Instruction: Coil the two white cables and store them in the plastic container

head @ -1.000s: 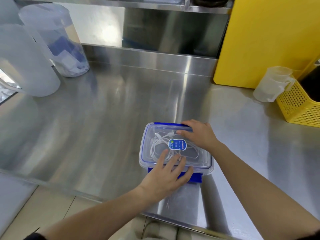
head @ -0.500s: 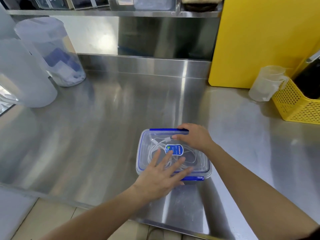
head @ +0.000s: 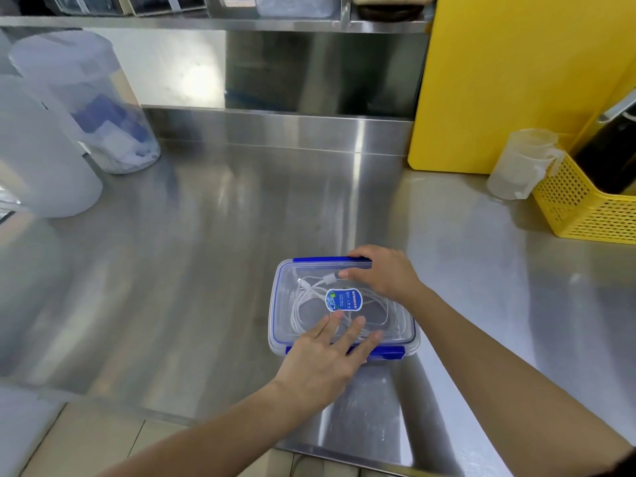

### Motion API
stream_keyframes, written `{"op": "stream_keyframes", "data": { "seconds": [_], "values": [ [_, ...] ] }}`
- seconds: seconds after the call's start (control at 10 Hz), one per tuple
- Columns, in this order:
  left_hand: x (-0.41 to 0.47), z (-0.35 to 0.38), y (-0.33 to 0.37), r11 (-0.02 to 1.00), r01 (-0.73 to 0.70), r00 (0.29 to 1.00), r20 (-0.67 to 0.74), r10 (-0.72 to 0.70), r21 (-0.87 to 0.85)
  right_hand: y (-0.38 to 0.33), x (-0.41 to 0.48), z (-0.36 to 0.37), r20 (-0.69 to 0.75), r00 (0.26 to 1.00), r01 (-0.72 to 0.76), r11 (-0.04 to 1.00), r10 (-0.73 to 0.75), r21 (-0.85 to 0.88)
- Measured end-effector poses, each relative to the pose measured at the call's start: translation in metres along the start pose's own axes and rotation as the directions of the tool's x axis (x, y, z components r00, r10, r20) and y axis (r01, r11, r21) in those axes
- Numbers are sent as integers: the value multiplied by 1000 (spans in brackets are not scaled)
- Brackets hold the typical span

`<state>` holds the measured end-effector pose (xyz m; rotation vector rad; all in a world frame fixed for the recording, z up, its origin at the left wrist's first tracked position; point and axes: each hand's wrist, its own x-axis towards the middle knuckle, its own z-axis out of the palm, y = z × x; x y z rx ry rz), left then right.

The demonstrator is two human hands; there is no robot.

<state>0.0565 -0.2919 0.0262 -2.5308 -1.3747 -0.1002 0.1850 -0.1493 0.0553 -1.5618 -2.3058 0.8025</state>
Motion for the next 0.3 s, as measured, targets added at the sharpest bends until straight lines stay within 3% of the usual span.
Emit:
{"op": "stream_keyframes", "data": {
  "seconds": [0.2,0.3],
  "values": [
    [1,4,-8,999,-31,997,-77,29,-27,-4,0,-3,30,999,18,999,-17,-35],
    [1,-4,-11,991,19,996,-79,-30,-131,-5,0,-7,69,998,21,993,-13,-119]
  ]
}}
